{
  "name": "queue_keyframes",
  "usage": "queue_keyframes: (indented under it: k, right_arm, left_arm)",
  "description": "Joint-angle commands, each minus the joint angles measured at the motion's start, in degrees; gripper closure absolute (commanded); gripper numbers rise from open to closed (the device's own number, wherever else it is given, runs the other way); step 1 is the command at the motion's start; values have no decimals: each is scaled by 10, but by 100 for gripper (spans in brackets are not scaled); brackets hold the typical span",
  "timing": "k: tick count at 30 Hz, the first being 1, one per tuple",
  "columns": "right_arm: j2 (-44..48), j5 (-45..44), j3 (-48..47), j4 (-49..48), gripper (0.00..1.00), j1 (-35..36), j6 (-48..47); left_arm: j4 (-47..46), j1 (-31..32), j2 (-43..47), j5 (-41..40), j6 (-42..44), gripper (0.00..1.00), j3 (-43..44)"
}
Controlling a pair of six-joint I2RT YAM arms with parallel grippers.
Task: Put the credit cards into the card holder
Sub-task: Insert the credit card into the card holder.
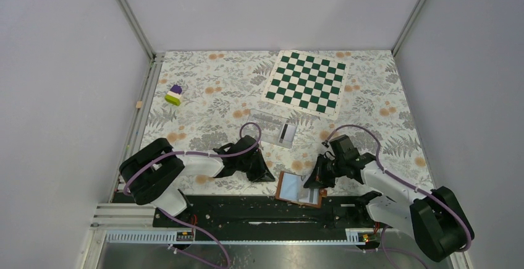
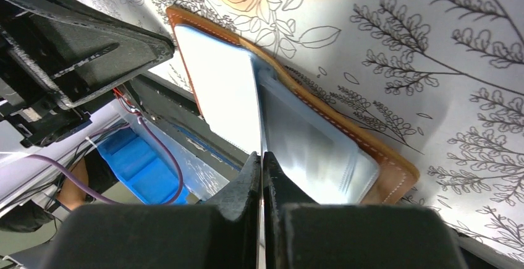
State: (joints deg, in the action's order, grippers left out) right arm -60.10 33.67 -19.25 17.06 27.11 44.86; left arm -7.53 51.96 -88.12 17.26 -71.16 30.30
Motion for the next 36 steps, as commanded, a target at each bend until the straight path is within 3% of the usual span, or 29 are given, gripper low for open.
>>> queue_keyframes:
  k: [1,15,24,36]
  right_arm:
    - [-14,-18,8,20,100,5,0]
    - [-111,56,12,-60,100,5,-24]
    - [-221,69,-57,-19,100,5,-114]
    - [-222,27,-94,36,100,5,-125]
  left_arm:
    - [0,4,-1,-16,8,100,10]
    - [-2,5,-6,-11,12,100,15]
    - [0,6,-3,-12,13,100,15]
    - [9,6,10,-26,10,100,9]
